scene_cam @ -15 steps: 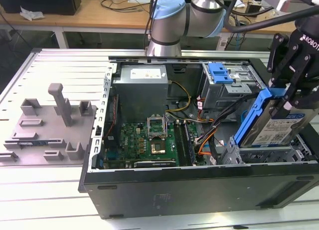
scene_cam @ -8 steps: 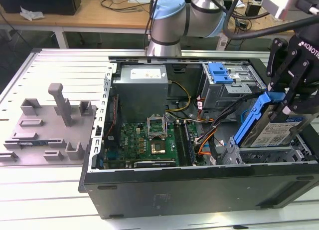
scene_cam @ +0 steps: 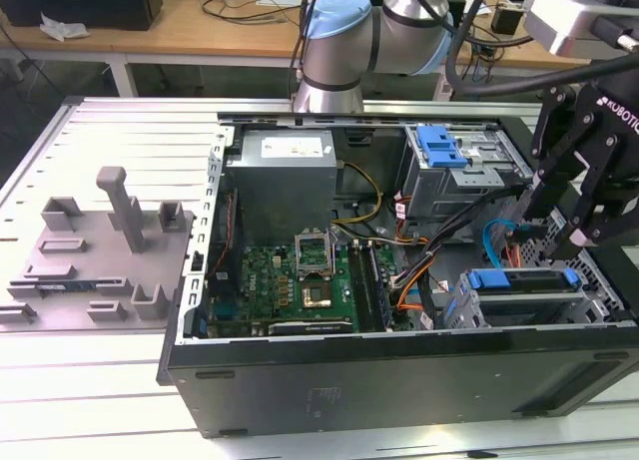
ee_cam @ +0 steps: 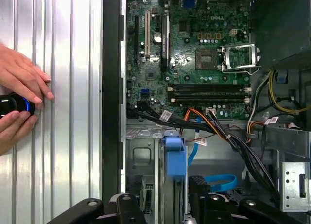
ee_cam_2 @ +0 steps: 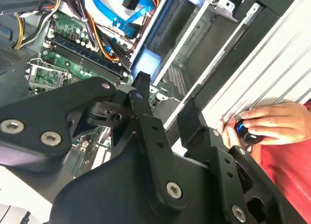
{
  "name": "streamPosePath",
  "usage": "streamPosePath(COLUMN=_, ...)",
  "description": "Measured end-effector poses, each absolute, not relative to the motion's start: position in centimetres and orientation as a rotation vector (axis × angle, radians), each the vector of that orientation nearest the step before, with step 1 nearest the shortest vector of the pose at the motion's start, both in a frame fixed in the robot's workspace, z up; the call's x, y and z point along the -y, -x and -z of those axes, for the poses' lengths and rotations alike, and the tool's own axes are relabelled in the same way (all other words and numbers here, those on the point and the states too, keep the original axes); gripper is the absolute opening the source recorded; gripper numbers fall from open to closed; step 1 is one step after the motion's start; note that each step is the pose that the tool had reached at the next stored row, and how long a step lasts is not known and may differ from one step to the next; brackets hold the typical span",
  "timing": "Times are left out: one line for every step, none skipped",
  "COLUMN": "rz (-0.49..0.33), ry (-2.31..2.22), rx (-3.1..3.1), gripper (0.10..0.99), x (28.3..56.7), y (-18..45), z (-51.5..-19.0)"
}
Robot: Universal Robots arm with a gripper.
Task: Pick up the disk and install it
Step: 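Insert the disk into the insertion slot, then insert the first disk wire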
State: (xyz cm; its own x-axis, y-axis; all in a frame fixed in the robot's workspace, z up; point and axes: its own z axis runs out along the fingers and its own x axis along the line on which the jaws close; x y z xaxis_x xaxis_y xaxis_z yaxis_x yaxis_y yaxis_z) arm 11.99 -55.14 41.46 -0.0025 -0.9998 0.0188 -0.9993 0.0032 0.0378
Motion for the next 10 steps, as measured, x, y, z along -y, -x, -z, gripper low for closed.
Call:
streamPosePath(rz=0.021, ry=-2.19, rx=2.196, gripper=0.502, x=55.17, y=-11.99, z=-41.46)
streamPosePath(rz=0.021, ry=-2.19, rx=2.196, gripper=0.502, x=55.18, y=-11.99, z=-41.46)
streamPosePath(rz=0.021, ry=-2.19, rx=2.196, gripper=0.502, x=55.19, y=-11.99, z=-41.46)
streamPosePath(rz=0.021, ry=-2.19, rx=2.196, gripper=0.502, x=55.19, y=-11.99, z=-41.46)
streamPosePath(rz=0.021, ry=-2.19, rx=2.196, gripper=0.502, x=55.2, y=-11.99, z=-41.46)
streamPosePath(rz=0.021, ry=-2.19, rx=2.196, gripper=0.502, x=55.21, y=-11.99, z=-41.46)
streamPosePath(rz=0.021, ry=-2.19, rx=2.196, gripper=0.502, x=55.21, y=-11.99, z=-41.46)
streamPosePath(rz=0.021, ry=-2.19, rx=2.196, gripper=0.502, x=55.22, y=-11.99, z=-41.46)
streamPosePath(rz=0.021, ry=-2.19, rx=2.196, gripper=0.502, x=55.22, y=-11.99, z=-41.46)
streamPosePath(rz=0.021, ry=-2.19, rx=2.196, gripper=0.502, x=55.23, y=-11.99, z=-41.46)
